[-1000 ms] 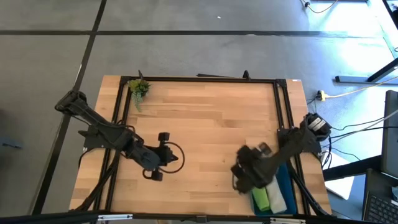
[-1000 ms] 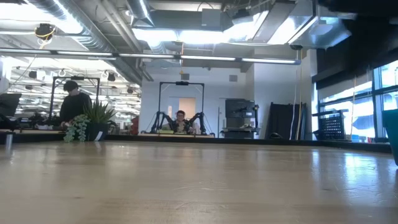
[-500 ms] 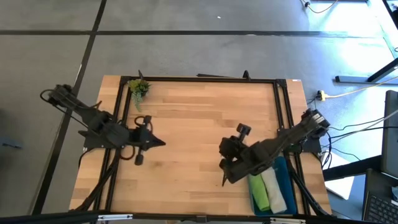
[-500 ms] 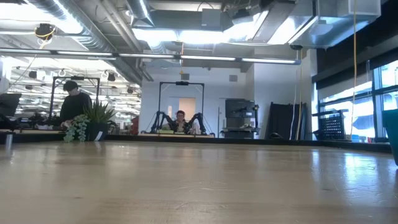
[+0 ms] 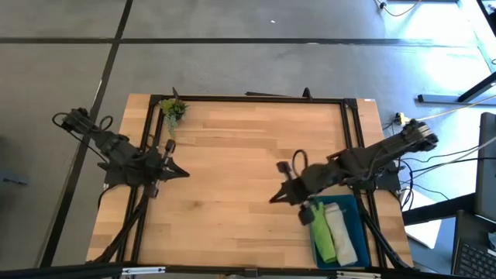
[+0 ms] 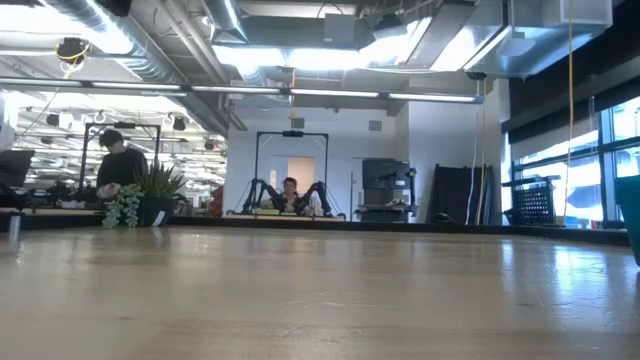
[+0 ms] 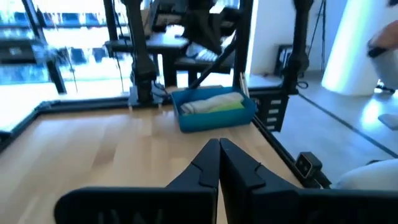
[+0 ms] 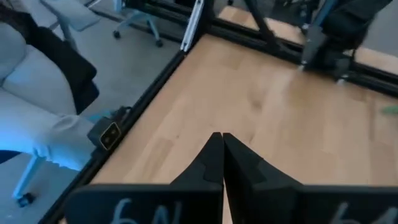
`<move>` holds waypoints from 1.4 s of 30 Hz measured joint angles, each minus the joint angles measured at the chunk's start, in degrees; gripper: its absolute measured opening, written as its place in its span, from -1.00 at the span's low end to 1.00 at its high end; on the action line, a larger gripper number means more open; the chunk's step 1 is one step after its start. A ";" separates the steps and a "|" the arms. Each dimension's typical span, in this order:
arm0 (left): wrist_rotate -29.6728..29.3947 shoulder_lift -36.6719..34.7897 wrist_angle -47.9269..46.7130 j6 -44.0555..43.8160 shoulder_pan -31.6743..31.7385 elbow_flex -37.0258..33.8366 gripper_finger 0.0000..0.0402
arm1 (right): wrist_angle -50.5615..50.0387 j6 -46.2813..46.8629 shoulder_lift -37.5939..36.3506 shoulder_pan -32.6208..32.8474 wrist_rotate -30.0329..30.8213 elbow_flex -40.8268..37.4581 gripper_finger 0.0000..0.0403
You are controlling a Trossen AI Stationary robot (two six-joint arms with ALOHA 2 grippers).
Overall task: Roll microfiber towels into tight, uniform cylinder then place into a basket
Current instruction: Return to Home Position
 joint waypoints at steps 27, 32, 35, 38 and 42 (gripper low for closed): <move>-0.55 -23.32 15.71 12.99 6.52 -25.48 -1.00 | 36.47 0.61 -50.62 -9.90 -4.30 -57.65 -0.98; 1.97 -26.98 14.83 14.25 7.30 -28.20 -1.00 | 36.78 0.36 -60.52 -9.90 -4.28 -62.66 -0.98; 1.89 -26.86 14.60 15.05 7.29 -29.44 -1.00 | 36.68 -1.00 -66.15 -9.90 -4.26 -65.50 -0.98; 1.82 -26.88 15.47 16.15 7.29 -30.79 -1.00 | 36.19 -3.60 -71.75 -9.90 -4.24 -67.65 -0.98; 1.82 -26.88 15.65 17.14 7.28 -30.99 -1.00 | 32.45 -7.11 -79.78 -9.90 -4.25 -68.84 -0.98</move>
